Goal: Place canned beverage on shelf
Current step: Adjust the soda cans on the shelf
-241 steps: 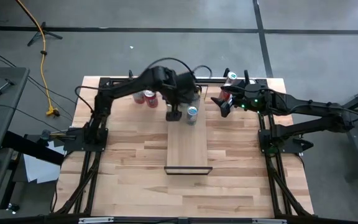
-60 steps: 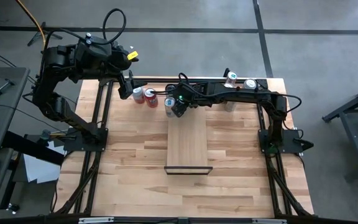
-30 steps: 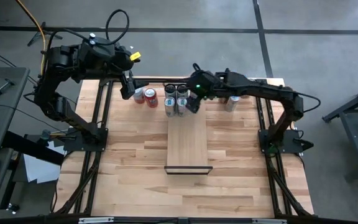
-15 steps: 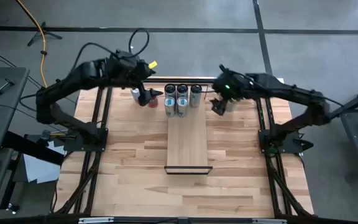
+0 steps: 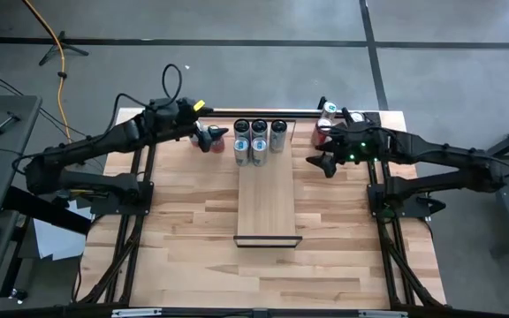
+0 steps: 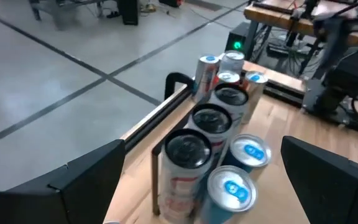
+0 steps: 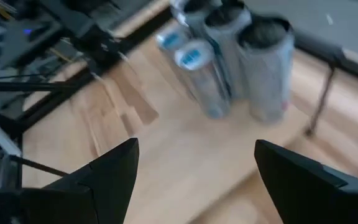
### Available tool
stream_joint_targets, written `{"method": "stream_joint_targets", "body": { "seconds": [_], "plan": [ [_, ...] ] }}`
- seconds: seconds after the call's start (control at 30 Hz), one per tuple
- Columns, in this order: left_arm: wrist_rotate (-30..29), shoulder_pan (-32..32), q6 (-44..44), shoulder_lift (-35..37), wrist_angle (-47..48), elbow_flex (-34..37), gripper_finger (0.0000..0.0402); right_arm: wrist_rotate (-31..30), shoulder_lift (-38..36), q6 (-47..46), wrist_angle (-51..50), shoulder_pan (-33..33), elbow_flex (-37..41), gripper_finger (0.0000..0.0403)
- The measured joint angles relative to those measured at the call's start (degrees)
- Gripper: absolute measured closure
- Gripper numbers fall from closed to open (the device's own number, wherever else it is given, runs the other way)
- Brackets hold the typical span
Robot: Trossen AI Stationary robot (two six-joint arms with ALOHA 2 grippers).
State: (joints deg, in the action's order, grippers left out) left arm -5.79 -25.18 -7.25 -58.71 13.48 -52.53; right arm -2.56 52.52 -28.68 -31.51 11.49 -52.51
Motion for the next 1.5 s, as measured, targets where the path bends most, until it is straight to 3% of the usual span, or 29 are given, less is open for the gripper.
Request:
{"method": "stream_joint_targets", "body": {
  "seconds": [0.17, 0.27, 0.37, 0.53, 0.6, 0.83, 1.07, 1.5],
  "plan": [
    [0.5, -2.2, 5.8, -0.7, 3.6, 0.2, 0.0023, -0.8, 0.2, 8.0, 3.7, 0.1, 0.3, 0.0099],
    [0.8, -3.6, 9.4, -2.5, 4.0, 0.2, 0.0062, -3.4, 1.1, 7.0, 3.6, 0.1, -0.1, 0.0122],
    [1.1, -5.0, 11.7, -5.8, 6.0, 0.2, 0.0138, -6.6, 2.2, 6.9, 3.2, 0.1, -0.2, 0.0185],
    [2.3, -7.2, 12.2, -11.3, 6.4, 0.2, 0.033, -9.1, 2.8, 11.2, 2.3, 0.1, -0.2, 0.0366],
    [6.5, -8.6, 12.1, -12.7, 4.5, 0.2, 0.0382, -9.0, 2.8, 12.5, 2.4, 0.1, -0.2, 0.0385],
    [20.8, -13.8, 14.1, -17.9, -1.6, 0.2, 0.0399, -6.2, 2.8, 14.8, 0.8, 0.1, -0.2, 0.0398],
    [27.5, -16.6, 15.0, -21.7, -1.9, 0.2, 0.0401, -6.0, 2.8, 14.4, 0.6, 0.1, -0.2, 0.04],
    [27.8, -14.4, 16.1, -22.3, -5.2, 0.2, 0.0401, -6.4, 2.8, 14.7, 0.7, 0.1, -0.2, 0.0402]
  ]
}}
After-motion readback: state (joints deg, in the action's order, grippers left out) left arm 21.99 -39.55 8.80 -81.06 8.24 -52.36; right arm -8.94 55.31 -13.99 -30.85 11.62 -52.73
